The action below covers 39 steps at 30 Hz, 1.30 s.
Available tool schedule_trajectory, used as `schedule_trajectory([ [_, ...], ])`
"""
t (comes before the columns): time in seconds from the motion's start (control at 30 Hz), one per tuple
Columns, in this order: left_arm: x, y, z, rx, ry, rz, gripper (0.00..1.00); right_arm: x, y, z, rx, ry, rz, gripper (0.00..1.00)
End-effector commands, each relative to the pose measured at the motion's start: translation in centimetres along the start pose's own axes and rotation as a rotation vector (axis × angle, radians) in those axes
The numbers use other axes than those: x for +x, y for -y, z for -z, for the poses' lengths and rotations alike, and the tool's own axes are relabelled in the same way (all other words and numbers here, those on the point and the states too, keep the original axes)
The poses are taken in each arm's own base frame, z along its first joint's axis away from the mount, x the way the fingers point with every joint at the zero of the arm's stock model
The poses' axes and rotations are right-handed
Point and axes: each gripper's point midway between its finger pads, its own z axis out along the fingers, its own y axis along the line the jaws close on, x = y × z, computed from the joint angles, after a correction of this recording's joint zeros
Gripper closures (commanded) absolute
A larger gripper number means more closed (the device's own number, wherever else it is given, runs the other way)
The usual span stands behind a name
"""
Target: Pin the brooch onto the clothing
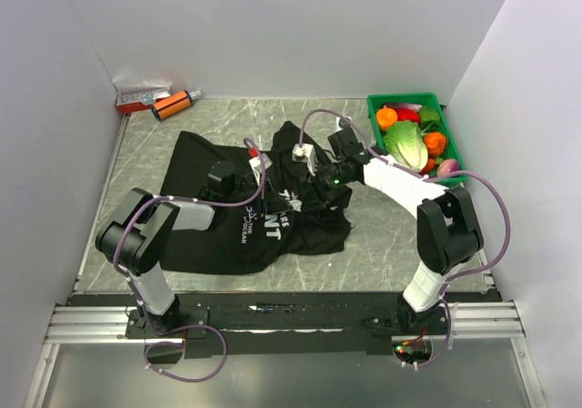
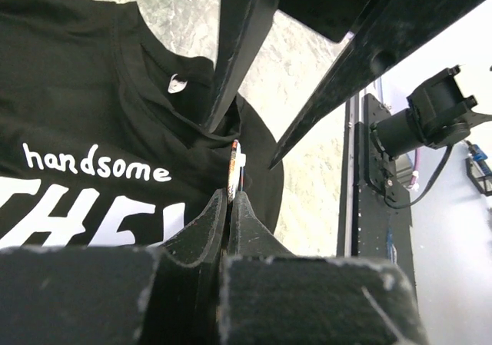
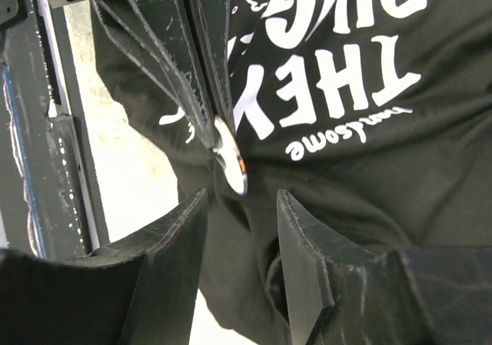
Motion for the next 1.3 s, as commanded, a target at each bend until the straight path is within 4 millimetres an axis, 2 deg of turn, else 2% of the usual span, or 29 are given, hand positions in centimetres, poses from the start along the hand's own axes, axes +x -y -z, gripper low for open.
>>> schedule_trajectory([
  [0.0,-1.7,2.3,0.1,0.079,0.033,-0.056,0.99,-2.0,0.5,-0.6,-0.004,0.041,0.059,0.51],
  [0.17,-1.8,2.5,0.0,0.09,0.038,-0.029,0.99,-2.0,0.0,-1.1,-0.028,0.029,0.077,0.51],
  [0.5,-1.6,2.2,-0.2,0.088,0.028,-0.02,0.99,-2.2,-0.4,-1.6,-0.057,0.03,0.058,0.62],
  [0.7,-1.6,2.1,-0.3,0.089,0.024,-0.026,0.99,-2.4,0.5,-1.6,-0.011,0.024,0.03,0.68],
  [0.83,-1.7,2.3,-0.4,0.096,0.023,-0.037,0.99,-2.6,1.3,-1.7,0.022,0.016,-0.018,0.69],
  [1.2,-1.7,3.4,-0.8,0.144,0.01,-0.086,0.99,-2.6,3.2,-3.2,0.077,-0.021,-0.229,0.83],
  [1.27,-1.5,3.2,-0.9,0.137,0.003,-0.077,0.99,-2.8,3.2,-3.4,0.067,-0.022,-0.247,0.81],
])
